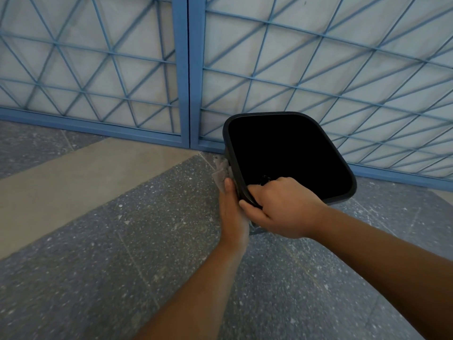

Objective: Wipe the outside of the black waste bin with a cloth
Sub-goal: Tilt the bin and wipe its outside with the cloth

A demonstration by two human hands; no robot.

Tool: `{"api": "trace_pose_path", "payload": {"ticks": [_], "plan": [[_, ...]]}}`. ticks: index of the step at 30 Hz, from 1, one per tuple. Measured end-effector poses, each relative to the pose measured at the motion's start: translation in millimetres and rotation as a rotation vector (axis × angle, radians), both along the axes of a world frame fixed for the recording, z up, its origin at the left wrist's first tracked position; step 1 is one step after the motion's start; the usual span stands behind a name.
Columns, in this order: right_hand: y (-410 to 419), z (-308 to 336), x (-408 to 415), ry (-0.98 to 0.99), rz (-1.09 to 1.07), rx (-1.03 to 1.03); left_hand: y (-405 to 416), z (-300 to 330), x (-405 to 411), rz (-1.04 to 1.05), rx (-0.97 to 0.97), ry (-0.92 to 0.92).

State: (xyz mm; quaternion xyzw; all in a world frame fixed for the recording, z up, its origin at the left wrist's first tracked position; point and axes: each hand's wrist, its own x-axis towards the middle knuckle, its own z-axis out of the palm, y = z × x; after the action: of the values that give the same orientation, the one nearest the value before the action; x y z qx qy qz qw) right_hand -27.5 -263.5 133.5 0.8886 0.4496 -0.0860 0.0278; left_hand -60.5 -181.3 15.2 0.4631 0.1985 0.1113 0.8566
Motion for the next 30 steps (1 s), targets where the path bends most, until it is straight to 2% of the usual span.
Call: {"api": "trace_pose_path", "payload": {"ticks": [6,12,18,25,30], "plan": [[2,-1,2,0.000,0.007,0.004,7,9,13,0.009,-0.066,-0.007],[1,0,2,0.018,0.009,0.005,24,15,27,-0.011,-0.061,0.122],[1,-1,3,0.020,0.020,0.020,18,16,20,-0.040,-0.009,0.001],[2,0,2,0.020,0.012,0.036,39,-16,38,-0.092,0.042,0.234],[1,-1,1,0.006,-0.004,0.034,50,-64,11,0.014,-0.117,0.329]]}}
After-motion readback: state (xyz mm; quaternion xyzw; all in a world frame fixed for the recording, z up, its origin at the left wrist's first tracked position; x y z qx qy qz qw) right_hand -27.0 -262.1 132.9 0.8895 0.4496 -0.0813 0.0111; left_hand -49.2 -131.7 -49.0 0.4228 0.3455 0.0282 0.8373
